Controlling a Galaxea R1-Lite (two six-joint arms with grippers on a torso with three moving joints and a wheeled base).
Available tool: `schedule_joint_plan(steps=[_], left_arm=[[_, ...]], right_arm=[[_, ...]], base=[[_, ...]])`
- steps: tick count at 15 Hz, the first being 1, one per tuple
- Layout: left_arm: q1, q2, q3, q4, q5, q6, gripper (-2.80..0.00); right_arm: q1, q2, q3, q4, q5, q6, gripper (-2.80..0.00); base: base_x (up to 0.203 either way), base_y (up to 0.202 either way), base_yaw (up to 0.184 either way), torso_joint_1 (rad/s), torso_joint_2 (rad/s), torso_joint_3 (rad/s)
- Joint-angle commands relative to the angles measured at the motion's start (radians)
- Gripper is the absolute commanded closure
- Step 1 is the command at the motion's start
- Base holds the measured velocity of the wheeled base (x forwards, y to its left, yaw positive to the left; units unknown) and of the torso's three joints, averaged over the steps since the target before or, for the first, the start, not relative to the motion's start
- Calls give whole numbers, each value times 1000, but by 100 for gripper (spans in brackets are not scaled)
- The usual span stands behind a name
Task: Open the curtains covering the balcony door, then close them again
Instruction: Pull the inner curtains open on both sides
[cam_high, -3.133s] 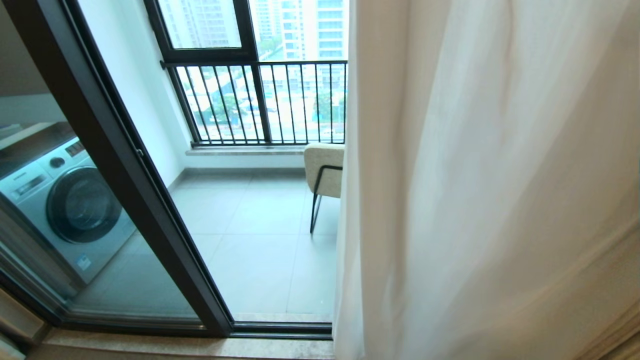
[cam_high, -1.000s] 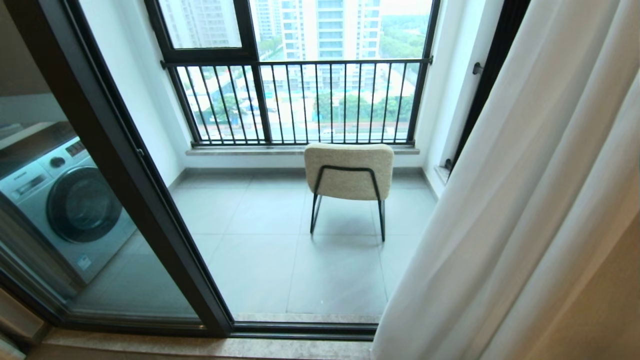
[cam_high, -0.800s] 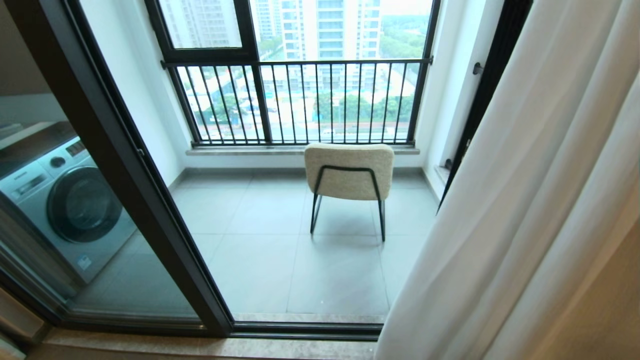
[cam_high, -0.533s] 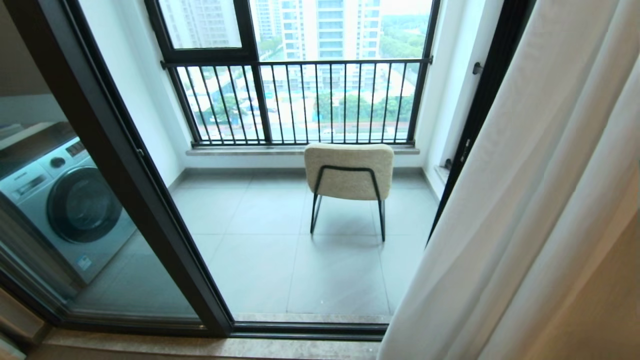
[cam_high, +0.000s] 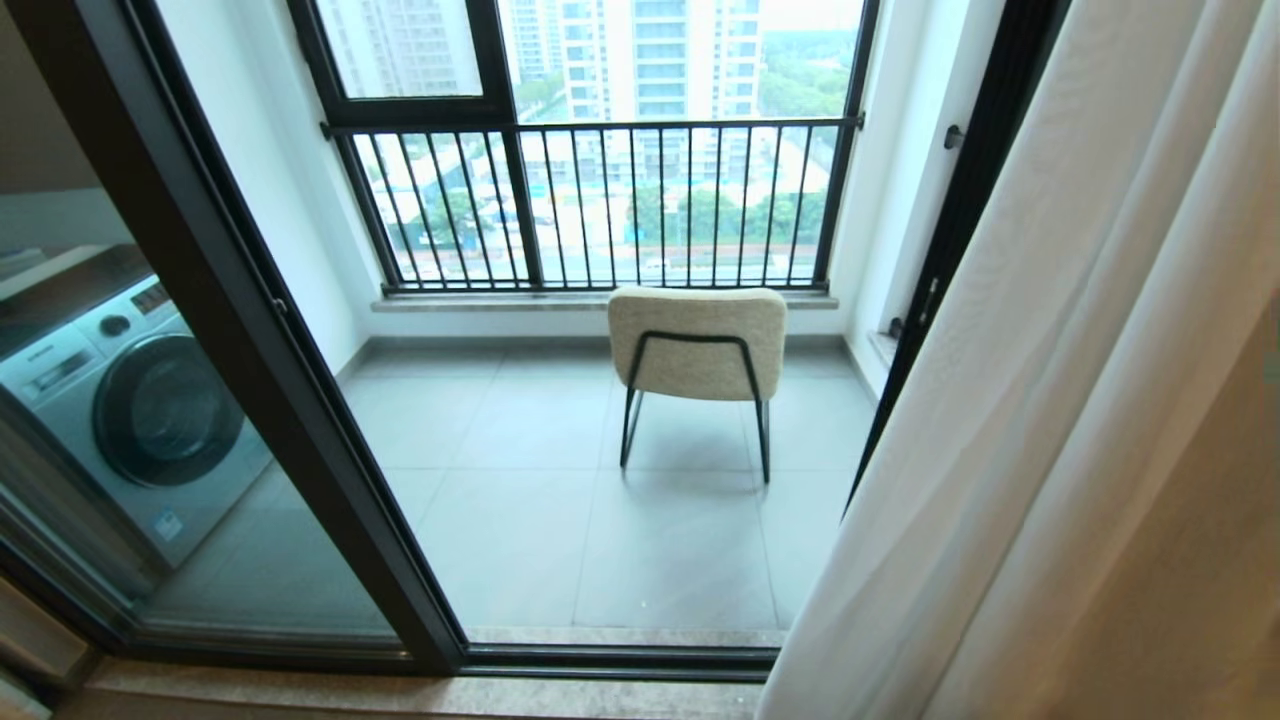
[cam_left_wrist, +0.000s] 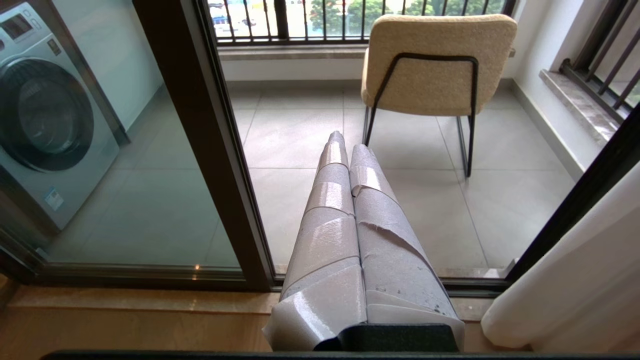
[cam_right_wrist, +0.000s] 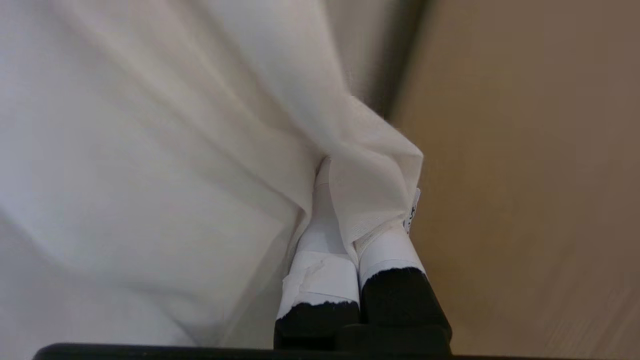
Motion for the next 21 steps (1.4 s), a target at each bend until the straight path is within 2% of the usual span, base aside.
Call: schedule_joint_plan(steps=[1, 3, 6, 10, 13, 15, 20, 21], left_arm=[[0, 0, 0, 0, 0, 0, 0], [0, 0, 0, 0, 0, 0, 0], [0, 0, -1, 0, 0, 0, 0], [1, 0, 0, 0, 0, 0, 0], [1, 0, 0, 0, 0, 0, 0], [0, 0, 0, 0, 0, 0, 0], [0, 0, 0, 0, 0, 0, 0], [1, 0, -1, 0, 0, 0, 0]], right_arm=[[16, -174, 128, -7, 49, 17, 0], [76, -305, 270, -4, 135, 40, 0], [291, -418, 397, -8, 221, 51, 0], [636, -444, 456, -12, 246, 25, 0], [810, -398, 487, -16, 246, -16, 0], [843, -370, 492, -23, 245, -43, 0], [842, -341, 495, -23, 242, -54, 0], [842, -338, 495, -25, 242, -58, -280]], base=[[0, 0, 0, 0, 0, 0], [0, 0, 0, 0, 0, 0], [0, 0, 0, 0, 0, 0], [0, 0, 0, 0, 0, 0], [0, 0, 0, 0, 0, 0], [0, 0, 0, 0, 0, 0], [0, 0, 0, 0, 0, 0], [0, 0, 0, 0, 0, 0]])
